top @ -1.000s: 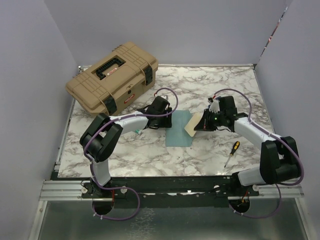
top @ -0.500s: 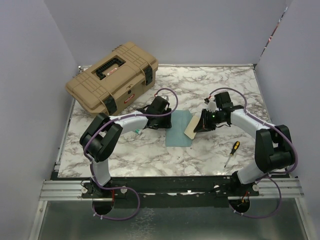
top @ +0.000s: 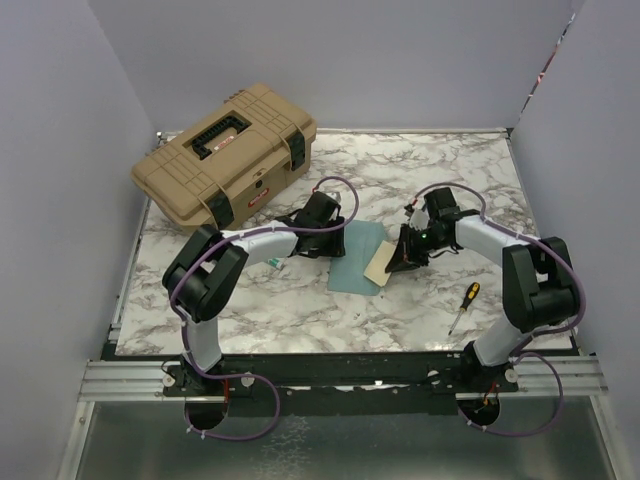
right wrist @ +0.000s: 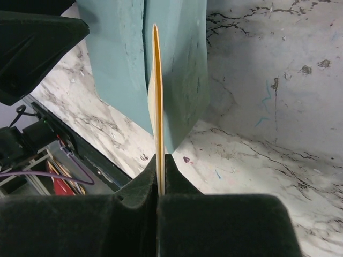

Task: Place the letter into the envelope and seal it

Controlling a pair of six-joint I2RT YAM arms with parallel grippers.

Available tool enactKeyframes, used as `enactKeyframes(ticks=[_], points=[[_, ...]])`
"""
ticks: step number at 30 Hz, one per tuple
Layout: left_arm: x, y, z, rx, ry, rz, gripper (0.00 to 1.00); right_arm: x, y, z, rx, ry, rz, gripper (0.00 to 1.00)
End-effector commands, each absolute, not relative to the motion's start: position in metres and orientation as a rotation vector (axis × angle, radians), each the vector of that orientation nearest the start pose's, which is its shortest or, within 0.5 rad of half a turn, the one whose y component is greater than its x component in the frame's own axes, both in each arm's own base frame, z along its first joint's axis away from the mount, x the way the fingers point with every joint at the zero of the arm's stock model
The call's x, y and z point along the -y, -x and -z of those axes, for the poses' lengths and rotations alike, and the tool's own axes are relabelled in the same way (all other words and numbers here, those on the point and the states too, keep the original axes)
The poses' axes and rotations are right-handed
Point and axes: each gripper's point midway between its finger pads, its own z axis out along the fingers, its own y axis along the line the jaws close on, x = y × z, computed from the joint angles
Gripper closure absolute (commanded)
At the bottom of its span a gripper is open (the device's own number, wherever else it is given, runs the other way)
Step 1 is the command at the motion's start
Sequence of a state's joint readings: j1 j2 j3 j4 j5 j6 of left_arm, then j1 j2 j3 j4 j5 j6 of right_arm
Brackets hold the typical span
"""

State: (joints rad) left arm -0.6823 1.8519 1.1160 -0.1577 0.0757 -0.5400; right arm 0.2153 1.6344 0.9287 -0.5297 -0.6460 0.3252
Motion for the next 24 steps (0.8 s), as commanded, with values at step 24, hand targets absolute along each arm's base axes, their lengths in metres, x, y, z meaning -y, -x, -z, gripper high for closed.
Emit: enactKeyframes(ticks=[24], points=[[0.298, -0.294, 0.012, -2.722, -0.232, 0.533, 0.52, -0.175, -0.260, -0.020, -3.032, -0.349, -0.951, 0.99]])
